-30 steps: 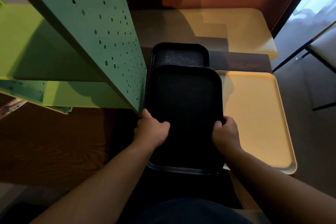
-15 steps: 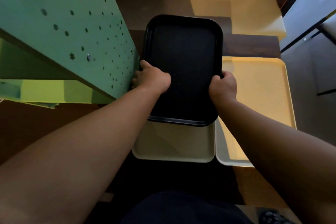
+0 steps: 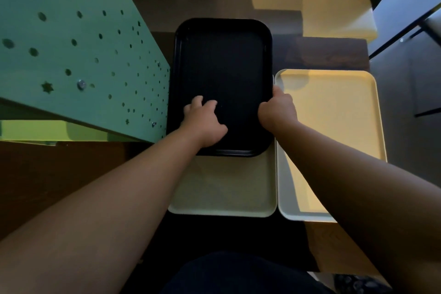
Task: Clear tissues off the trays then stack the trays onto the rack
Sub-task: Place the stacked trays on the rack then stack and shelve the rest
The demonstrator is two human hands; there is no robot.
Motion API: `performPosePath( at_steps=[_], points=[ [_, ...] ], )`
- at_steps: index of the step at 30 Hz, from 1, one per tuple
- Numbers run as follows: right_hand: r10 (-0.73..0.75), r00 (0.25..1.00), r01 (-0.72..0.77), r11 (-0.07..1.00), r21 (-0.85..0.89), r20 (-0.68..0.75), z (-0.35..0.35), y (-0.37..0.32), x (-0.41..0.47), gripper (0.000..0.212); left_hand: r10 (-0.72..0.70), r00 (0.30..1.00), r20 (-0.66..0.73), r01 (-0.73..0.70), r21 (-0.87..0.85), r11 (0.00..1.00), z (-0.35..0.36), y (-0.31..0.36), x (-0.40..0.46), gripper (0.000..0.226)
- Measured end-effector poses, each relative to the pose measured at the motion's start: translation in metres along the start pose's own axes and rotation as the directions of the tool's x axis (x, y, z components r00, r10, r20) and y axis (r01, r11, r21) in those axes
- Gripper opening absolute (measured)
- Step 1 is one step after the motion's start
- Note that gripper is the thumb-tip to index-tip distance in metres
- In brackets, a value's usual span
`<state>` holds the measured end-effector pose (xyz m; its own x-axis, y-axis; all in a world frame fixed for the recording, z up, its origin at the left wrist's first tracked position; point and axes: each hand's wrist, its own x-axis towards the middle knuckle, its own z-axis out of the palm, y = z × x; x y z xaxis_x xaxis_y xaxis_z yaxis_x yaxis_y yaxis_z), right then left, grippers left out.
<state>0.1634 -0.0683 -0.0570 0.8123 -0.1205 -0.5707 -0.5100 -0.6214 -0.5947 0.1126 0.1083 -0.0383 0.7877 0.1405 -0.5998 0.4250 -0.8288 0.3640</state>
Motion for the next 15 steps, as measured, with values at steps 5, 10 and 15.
performPosePath(
  at_steps=[5, 10, 15],
  points=[
    [0.022, 1.0, -0.022, 0.998, -0.051, -0.002, -0.002, -0.002, 0.005, 0.049, 0.123, 0.991, 0.053, -0.127, 0.074, 0.989, 0.016, -0.013, -0.012, 0.099],
    [0.009, 1.0, -0.008, 0.999, 0.053, -0.018, -0.01, 0.001, 0.004, 0.045, 0.281, 0.959, -0.034, -0.24, 0.428, 0.871, 0.029, -0.04, -0.025, 0.11],
    [-0.039, 0.999, 0.036, 0.989, 0.143, 0.023, -0.029, -0.01, -0.002, 0.044, 0.289, 0.928, -0.236, -0.122, 0.542, 0.832, 0.039, -0.066, -0.05, 0.096]
  ],
)
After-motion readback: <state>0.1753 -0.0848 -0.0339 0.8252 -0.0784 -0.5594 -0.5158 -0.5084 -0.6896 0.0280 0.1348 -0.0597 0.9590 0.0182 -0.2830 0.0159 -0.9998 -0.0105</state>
